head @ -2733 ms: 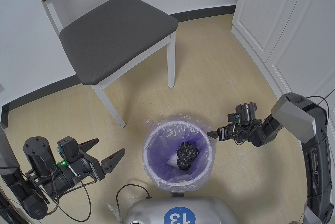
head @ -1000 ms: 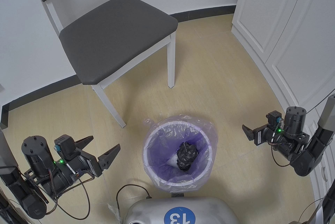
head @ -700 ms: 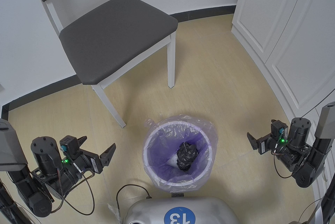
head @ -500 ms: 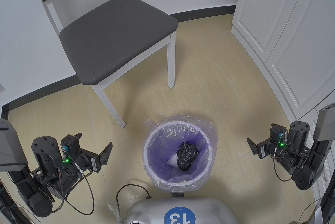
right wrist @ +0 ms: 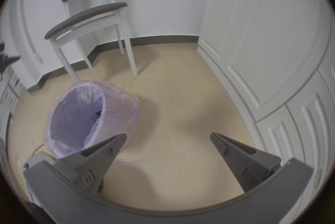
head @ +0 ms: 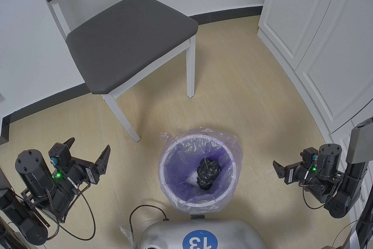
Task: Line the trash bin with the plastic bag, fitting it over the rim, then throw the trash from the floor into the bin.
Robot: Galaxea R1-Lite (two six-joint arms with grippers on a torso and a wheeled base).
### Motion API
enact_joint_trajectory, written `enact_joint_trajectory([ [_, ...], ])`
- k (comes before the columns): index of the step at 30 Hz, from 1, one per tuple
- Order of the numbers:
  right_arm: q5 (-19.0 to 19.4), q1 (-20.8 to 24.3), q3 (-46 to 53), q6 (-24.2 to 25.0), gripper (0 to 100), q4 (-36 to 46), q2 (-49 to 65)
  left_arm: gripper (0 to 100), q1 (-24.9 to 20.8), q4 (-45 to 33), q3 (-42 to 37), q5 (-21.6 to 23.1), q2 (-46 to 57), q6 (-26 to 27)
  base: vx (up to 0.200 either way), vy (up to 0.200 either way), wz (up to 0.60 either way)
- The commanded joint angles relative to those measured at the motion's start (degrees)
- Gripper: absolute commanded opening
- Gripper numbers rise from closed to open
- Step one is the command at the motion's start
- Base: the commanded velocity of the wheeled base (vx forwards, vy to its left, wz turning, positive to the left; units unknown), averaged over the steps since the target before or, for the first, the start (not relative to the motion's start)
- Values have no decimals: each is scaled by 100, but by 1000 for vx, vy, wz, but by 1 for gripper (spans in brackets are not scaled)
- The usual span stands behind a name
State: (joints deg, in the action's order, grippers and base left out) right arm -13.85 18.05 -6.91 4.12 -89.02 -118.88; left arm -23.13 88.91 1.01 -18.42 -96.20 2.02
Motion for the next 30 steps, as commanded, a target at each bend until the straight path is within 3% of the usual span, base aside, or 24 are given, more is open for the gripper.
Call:
enact_joint_trajectory([
  [1, -74, 84, 111, 168, 100, -90, 5, 100, 45, -31, -101, -100, -57, -211, 0, 0, 0],
  [6, -65, 84, 208, 177, 100, -90, -179, 100, 142, -339, -101, -153, -127, -440, 0, 0, 0],
  [10, -39, 49, -126, 247, 100, -98, -91, 100, 273, -119, -66, -65, 127, -317, 0, 0, 0],
  [14, -13, -4, -645, 309, 100, -63, 1561, 100, 581, -66, 215, 198, 1173, 307, 0, 0, 0],
  [17, -13, -30, -548, -122, 100, 69, 2704, 100, 827, -479, 488, 409, 2114, 518, 0, 0, 0],
  [21, -21, 14, -73, -693, 100, 130, 4259, 100, 959, -2255, 1217, 436, 3669, 518, 0, 0, 0],
  [22, -21, 14, -73, -693, 100, 130, 4259, 100, 959, -2255, 1217, 436, 3669, 518, 0, 0, 0],
  [23, -21, 5, 217, -1001, 100, 411, 5094, 100, 950, -3705, 1674, 445, 4619, 466, 0, 0, 0],
  [25, -48, -48, 471, -1150, 100, 780, 5753, 100, 915, -4944, 1999, 462, 5357, 466, 0, 0, 0],
  [28, -118, -259, 691, -1150, 100, 1721, 6852, 100, 1003, -6711, 2474, 594, 6289, 334, 0, 0, 0],
  [30, -127, -610, 691, -1142, 100, 2354, 7476, 100, 1188, -7203, 2615, 735, 6631, 61, 0, 0, 0],
])
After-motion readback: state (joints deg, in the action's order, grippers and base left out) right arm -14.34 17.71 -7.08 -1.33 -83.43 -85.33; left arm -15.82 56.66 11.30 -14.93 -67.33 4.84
